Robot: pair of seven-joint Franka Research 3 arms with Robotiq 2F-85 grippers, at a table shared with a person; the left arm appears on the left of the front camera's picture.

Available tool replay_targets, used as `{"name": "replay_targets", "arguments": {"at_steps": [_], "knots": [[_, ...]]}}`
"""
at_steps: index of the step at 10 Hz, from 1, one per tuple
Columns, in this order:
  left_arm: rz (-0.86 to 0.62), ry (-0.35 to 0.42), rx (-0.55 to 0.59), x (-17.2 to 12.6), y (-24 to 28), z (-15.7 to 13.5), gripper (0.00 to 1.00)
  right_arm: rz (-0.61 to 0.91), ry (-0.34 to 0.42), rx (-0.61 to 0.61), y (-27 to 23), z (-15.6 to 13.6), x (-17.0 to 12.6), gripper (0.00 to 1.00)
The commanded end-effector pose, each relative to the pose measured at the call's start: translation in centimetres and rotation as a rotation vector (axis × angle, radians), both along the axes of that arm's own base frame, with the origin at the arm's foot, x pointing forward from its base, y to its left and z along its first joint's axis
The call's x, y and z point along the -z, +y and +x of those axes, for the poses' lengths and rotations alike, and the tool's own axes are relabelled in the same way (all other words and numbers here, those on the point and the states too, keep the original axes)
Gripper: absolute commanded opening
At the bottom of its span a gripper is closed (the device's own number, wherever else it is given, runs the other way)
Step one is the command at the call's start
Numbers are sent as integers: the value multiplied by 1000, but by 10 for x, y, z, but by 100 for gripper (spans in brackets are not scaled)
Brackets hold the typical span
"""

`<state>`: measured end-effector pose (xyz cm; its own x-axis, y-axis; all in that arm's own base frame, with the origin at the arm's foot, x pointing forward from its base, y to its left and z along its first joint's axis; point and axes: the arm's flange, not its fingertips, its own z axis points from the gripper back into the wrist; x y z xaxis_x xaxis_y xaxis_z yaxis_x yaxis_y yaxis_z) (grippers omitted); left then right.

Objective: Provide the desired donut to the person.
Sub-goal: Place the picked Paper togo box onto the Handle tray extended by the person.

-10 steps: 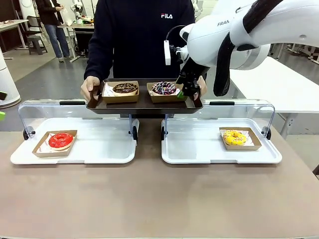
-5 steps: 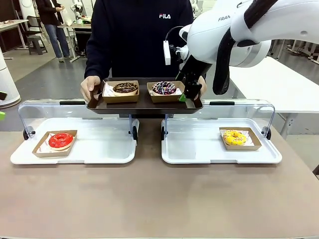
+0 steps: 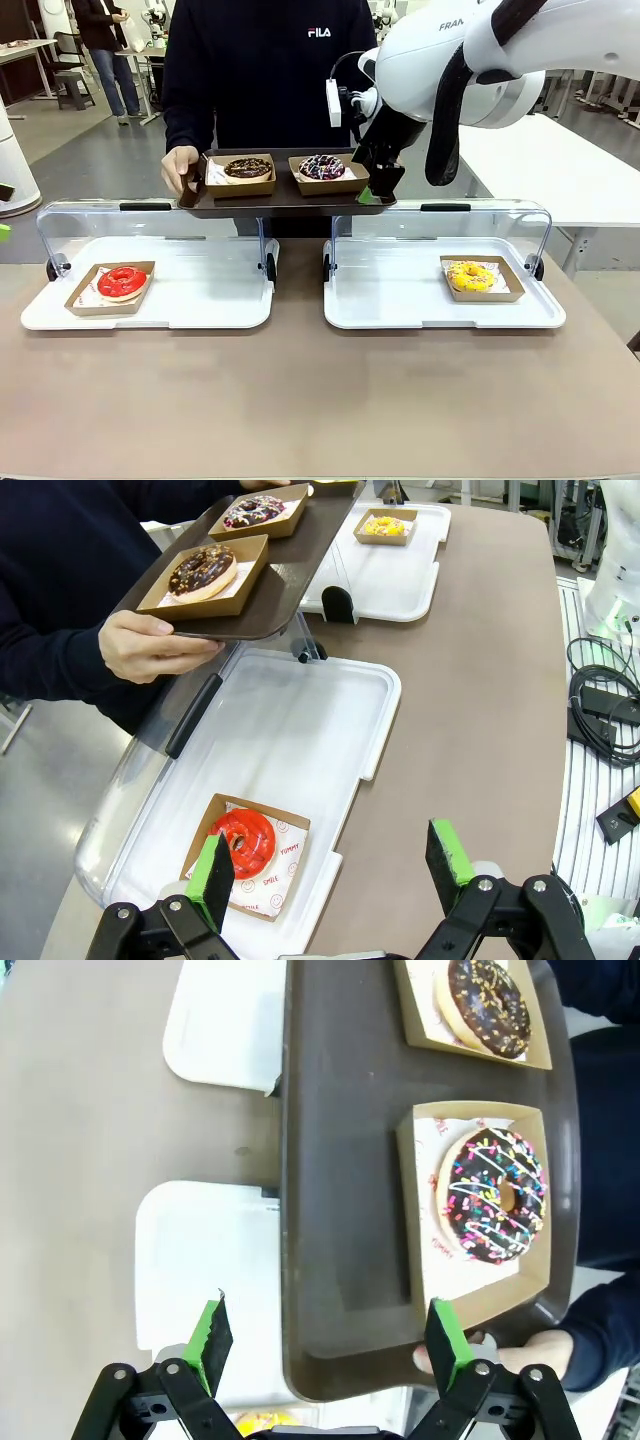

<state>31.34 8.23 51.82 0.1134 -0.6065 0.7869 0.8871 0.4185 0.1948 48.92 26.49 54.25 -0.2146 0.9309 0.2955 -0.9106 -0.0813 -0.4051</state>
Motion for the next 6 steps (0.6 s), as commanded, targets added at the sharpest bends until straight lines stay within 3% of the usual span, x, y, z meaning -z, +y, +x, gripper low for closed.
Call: {"name": "replay_targets", "arguments": {"at_steps": [1,6], "knots": [[-10,-3,2,0,1,0,100,-3,-22,2,-1,1,3,100],[-10,-3,2,0,1,0,100,-3,-22,2,-1,1,3,100]]}}
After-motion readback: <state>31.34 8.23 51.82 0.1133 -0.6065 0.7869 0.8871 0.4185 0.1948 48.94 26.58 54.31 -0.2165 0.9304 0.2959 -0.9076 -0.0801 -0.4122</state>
